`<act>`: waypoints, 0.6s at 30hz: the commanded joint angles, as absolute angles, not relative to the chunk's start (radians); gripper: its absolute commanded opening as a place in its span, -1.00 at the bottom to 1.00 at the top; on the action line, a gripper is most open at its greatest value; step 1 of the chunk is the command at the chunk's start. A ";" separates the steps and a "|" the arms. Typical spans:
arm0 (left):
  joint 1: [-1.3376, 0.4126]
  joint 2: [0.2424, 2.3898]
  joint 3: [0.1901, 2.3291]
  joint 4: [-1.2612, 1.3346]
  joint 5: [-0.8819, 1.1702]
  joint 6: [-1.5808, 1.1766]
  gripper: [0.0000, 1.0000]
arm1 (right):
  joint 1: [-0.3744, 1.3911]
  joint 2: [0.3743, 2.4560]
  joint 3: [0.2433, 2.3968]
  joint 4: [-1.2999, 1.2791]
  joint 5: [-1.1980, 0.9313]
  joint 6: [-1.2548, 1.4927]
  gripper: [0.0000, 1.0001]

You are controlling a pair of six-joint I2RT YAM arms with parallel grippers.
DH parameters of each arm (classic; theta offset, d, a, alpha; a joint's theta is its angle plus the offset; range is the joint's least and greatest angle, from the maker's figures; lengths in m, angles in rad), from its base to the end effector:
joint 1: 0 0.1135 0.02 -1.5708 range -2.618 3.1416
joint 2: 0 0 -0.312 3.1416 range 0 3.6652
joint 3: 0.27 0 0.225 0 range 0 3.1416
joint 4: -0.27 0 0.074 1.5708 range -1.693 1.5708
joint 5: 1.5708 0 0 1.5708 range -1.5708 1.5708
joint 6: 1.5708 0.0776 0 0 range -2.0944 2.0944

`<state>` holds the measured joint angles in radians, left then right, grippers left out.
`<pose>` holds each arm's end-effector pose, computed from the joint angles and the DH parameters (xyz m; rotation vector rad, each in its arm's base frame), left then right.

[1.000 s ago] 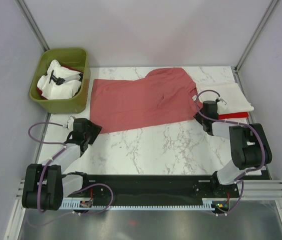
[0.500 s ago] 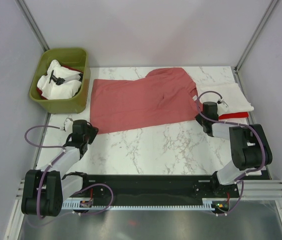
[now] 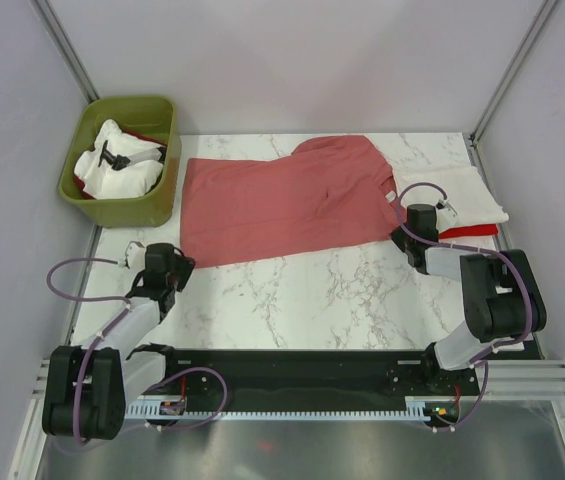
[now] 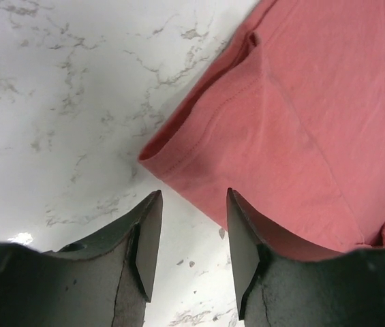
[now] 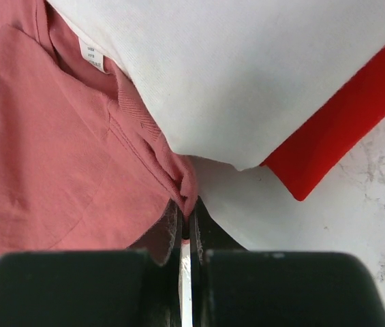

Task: Fold and stack the t-shirts
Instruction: Fold the tshirt

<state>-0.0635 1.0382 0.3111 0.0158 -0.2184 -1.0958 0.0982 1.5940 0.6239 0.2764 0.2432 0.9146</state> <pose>0.1776 0.0056 0.1852 -1.2277 1.9308 -0.3641 0.3144 0.0122 0.1850 1.0118 2.0145 0.2715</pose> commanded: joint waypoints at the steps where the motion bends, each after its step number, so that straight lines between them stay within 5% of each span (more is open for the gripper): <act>1: -0.064 1.081 0.317 0.006 -0.278 -1.172 -0.02 | 0.098 1.565 0.617 0.288 0.236 0.934 -1.00; 6: -0.064 1.149 0.333 -0.003 -0.281 -1.226 -0.20 | 0.097 1.569 0.620 0.290 0.224 0.939 -1.00; 18: -0.064 1.249 0.371 -0.003 -0.299 -1.226 -0.27 | 0.097 1.565 0.626 0.279 0.219 0.942 -1.00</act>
<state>-0.0635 1.2041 0.3580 0.0364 -0.2520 -1.1992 0.0982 1.5921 0.6239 0.2756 0.2325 0.9249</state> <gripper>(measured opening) 0.357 0.032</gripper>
